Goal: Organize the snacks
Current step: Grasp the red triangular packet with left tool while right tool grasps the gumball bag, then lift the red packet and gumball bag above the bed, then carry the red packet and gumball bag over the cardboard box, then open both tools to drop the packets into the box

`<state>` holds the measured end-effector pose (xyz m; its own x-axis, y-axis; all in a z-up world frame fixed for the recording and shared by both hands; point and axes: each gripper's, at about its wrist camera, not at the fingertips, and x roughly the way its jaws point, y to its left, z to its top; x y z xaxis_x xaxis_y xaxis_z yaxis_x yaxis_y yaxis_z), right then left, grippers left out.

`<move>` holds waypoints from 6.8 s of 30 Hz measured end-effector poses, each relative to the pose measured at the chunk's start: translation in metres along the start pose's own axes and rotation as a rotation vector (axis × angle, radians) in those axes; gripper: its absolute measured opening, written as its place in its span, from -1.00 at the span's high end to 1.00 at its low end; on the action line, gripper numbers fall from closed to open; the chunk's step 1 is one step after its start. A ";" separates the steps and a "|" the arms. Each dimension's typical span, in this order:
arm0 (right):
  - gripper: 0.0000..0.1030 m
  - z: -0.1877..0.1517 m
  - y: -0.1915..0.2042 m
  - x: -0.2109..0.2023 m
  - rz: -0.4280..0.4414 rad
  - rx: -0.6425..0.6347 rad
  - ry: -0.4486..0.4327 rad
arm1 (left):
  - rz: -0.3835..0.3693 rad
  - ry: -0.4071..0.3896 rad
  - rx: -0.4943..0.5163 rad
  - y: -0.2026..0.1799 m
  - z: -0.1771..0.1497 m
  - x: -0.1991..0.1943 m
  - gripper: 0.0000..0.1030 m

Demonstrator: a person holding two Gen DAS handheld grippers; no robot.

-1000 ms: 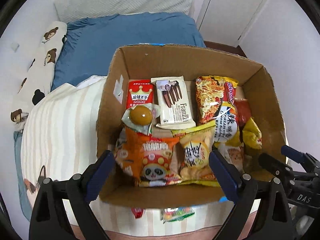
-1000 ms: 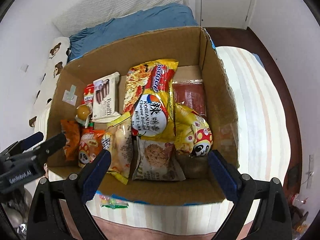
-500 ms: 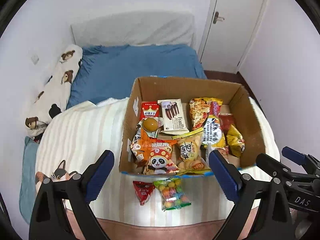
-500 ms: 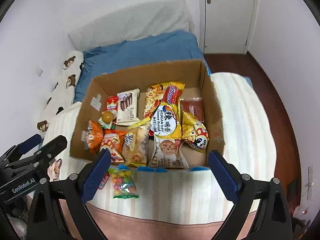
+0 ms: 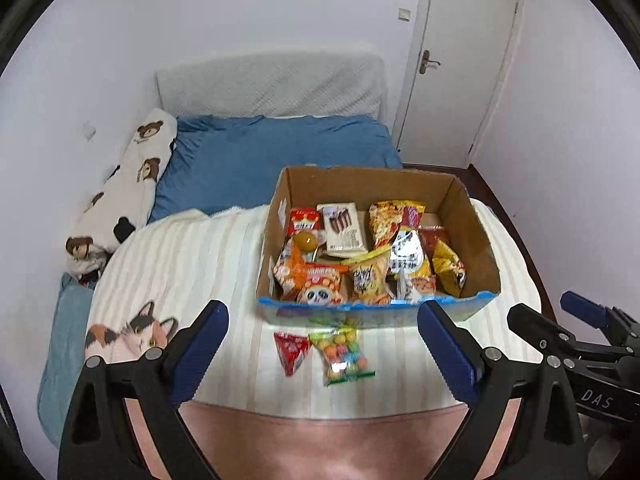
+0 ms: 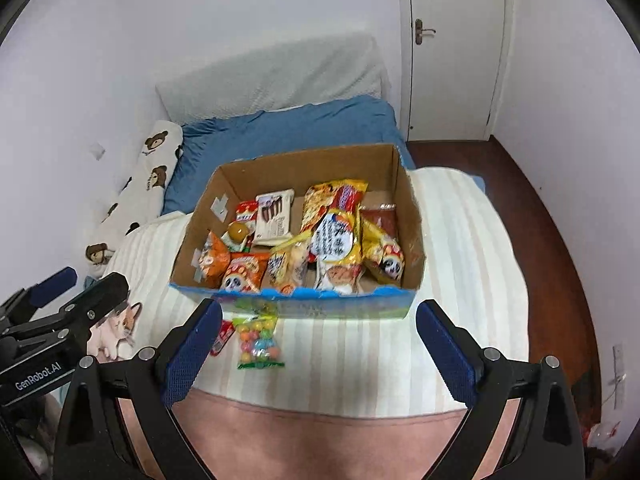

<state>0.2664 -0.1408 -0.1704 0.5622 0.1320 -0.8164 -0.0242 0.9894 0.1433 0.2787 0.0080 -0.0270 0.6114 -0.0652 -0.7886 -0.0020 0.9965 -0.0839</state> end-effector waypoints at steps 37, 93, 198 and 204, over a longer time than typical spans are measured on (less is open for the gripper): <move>-0.10 -0.104 0.033 0.245 0.096 0.023 0.424 | -0.093 0.482 -0.174 0.066 -0.067 0.224 -0.69; -0.12 -0.226 0.032 0.209 -0.022 0.081 0.528 | -0.026 0.682 -0.094 0.017 -0.226 0.209 0.29; -0.94 0.139 -0.024 0.290 -0.044 0.061 0.395 | -0.059 0.564 -0.007 -0.016 0.129 0.307 -0.82; -0.95 0.132 -0.022 0.278 -0.047 0.054 0.381 | -0.062 0.539 0.001 -0.018 0.124 0.294 -0.82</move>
<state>0.5323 -0.1345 -0.3262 0.2143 0.1094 -0.9706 0.0441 0.9916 0.1215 0.5567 -0.0228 -0.1817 0.1182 -0.1412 -0.9829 0.0215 0.9900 -0.1396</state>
